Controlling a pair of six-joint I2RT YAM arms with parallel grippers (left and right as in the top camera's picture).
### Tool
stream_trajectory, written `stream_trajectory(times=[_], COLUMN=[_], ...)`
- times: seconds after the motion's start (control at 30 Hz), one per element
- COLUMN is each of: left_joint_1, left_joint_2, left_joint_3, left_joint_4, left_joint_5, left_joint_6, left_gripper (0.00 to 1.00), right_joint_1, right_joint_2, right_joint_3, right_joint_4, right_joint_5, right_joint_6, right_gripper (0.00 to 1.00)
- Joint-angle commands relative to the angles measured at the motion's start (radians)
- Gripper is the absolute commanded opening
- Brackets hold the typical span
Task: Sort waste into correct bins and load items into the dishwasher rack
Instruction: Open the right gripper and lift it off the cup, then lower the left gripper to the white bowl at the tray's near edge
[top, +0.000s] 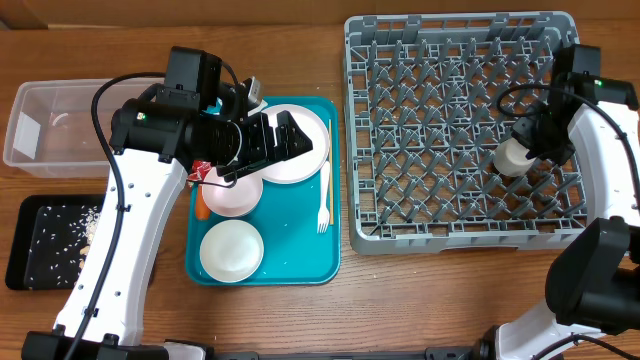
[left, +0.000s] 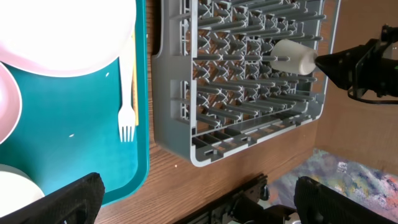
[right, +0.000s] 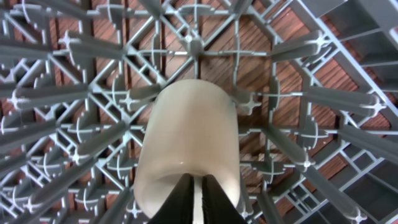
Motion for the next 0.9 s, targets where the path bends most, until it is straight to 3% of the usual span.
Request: stream_trajectory(times=[0.0, 0.27, 0.37, 0.43, 0.47, 0.57, 0.67, 0.87], left_joint_1=[0.0, 0.0, 0.0, 0.0, 0.0, 0.0, 0.001, 0.002], left_joint_2=[0.003, 0.003, 0.002, -0.003, -0.007, -0.021, -0.054, -0.137], left_joint_3=[-0.002, -0.002, -0.001, -0.001, -0.001, -0.001, -0.001, -0.001], left_joint_4=[0.0, -0.021, -0.026, -0.025, -0.026, -0.038, -0.08, -0.165], left_joint_5=[-0.014, -0.013, 0.029, 0.041, 0.037, 0.004, -0.119, -0.438], left_joint_6=[0.027, 0.037, 0.097, 0.124, 0.144, 0.164, 0.092, -0.051], left_gripper=[1.0, 1.0, 1.0, 1.0, 1.0, 1.0, 0.9, 1.0], right_joint_1=[-0.019, -0.018, -0.009, 0.003, 0.013, 0.052, 0.102, 0.188], right_joint_2=[0.003, -0.001, -0.019, -0.034, -0.04, -0.054, -0.069, -0.069], right_joint_3=[0.0, 0.133, 0.291, 0.388, 0.446, 0.572, 0.609, 0.607], right_joint_4=[0.006, -0.129, -0.274, -0.357, -0.407, -0.523, -0.554, -0.542], right_joint_5=[0.044, 0.042, 0.006, -0.071, -0.148, -0.36, -0.44, -0.441], right_joint_6=[0.005, 0.005, 0.004, -0.046, -0.105, -0.211, -0.22, -0.22], right_gripper=[0.13, 0.18, 0.19, 0.3, 0.58, 1.0, 1.0, 1.0])
